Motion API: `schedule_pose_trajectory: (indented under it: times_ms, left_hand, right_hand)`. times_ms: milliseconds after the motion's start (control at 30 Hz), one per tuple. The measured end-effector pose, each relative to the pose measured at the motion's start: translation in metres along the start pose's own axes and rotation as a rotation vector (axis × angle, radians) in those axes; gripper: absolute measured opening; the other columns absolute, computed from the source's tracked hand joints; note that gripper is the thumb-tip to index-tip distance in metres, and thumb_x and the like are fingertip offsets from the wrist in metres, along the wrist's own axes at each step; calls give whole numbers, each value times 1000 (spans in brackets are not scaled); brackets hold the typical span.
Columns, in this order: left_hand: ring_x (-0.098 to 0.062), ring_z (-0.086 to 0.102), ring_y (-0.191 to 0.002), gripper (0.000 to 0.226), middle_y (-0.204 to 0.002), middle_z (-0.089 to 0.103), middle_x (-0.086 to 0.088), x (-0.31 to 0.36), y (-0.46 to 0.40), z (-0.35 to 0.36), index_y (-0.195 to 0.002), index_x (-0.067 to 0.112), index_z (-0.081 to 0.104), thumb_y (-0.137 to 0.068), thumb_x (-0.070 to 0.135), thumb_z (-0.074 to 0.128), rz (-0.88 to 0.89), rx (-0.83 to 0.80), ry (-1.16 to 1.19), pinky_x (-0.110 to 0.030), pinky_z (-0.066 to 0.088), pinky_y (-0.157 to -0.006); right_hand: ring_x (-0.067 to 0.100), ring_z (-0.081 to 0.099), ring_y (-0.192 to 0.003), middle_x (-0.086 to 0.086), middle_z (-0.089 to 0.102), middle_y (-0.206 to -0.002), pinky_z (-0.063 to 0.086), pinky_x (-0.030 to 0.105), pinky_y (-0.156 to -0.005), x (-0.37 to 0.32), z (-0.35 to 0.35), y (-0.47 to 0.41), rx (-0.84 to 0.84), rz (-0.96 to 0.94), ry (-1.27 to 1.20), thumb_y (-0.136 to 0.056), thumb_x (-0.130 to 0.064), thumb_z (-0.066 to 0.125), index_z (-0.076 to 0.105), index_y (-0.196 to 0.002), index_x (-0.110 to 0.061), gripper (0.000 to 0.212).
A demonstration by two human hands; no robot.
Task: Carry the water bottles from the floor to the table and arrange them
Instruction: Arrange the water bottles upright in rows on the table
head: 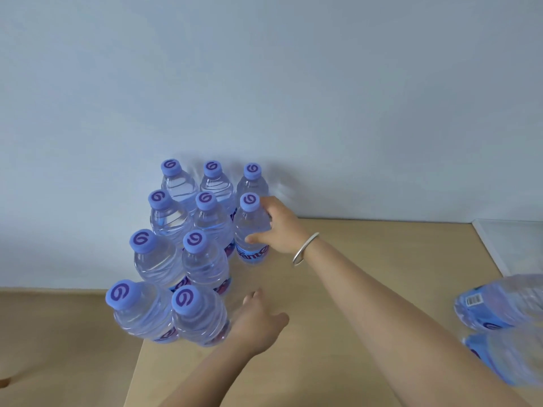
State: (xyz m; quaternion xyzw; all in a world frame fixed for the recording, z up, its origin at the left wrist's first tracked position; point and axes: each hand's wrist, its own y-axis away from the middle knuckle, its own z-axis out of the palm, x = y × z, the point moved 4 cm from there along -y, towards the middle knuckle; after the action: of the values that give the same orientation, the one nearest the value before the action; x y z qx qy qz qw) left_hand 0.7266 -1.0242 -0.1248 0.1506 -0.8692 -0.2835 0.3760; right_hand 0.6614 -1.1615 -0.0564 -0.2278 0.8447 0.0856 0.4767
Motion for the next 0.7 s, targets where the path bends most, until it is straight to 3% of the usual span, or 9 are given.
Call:
schedule_pose_trajectory:
  times_ms: [67, 200, 267, 333, 433, 533, 600, 700]
  left_hand:
    - [-27, 51, -101, 40, -112, 43, -3, 2, 2, 2, -110, 10, 41, -81, 34, 56, 21, 2, -45, -36, 47, -85]
    - [-20, 44, -101, 47, -116, 40, -1, 2, 7, 4, -119, 11, 39, -83, 35, 55, 39, 3, -75, -29, 41, -82]
    - [-20, 44, -98, 43, -114, 41, -2, 4, 8, 4, -116, 10, 40, -84, 34, 55, 41, 8, -84, -29, 41, -81]
    - [-21, 45, -100, 44, -119, 42, -4, 8, 10, 5, -118, 10, 40, -84, 34, 55, 50, 3, -86, -29, 42, -84]
    - [-23, 44, -116, 58, -137, 36, -7, 16, 15, 10, -133, 8, 33, -87, 34, 55, 81, -15, -86, -25, 36, -89]
    - [-21, 44, -122, 62, -143, 32, -6, 27, 16, 16, -137, 7, 30, -88, 36, 55, 124, -23, -111, -20, 34, -82]
    - [-21, 44, -122, 65, -143, 33, -7, 37, 15, 22, -138, 7, 29, -88, 37, 56, 158, -30, -146, -19, 32, -82]
    - [-22, 40, -129, 71, -146, 33, -10, 57, 13, 38, -142, 6, 26, -87, 37, 58, 213, -48, -190, -25, 34, -96]
  right_hand:
    - [0, 49, -87, -17, 48, -92, 33, -5, -69, -2, -1, 2, 24, -3, -13, -66, -5, 77, 58, -116, -8, 53]
    - [-10, 42, -83, -26, 49, -86, 33, -8, -69, -2, -1, 8, 53, -19, -44, -67, -2, 76, 58, -115, -7, 52]
    - [-5, 47, -82, -16, 56, -90, 39, 1, -66, -5, -2, 7, 15, -13, 5, -67, -5, 76, 59, -112, -11, 49]
    - [12, 55, -94, 1, 62, -106, 45, 18, -78, -7, -2, 5, -27, 1, 93, -67, -11, 78, 56, -116, -13, 53]
    - [28, 47, -118, 14, 48, -131, 40, 36, -99, -5, -4, 11, -44, 76, 212, -67, -25, 82, 32, -140, -16, 89]
    - [27, 40, -126, 15, 40, -136, 35, 35, -103, -7, -23, 35, 56, 91, 131, -67, -30, 81, 18, -146, -18, 102]
    - [24, 39, -129, 13, 41, -137, 31, 30, -106, -5, -52, 58, 189, 92, 96, -71, -28, 79, 26, -144, -14, 91]
    - [22, 43, -125, 12, 46, -131, 27, 18, -99, 6, -117, 107, 450, 168, 114, -79, -22, 72, 41, -135, -7, 66]
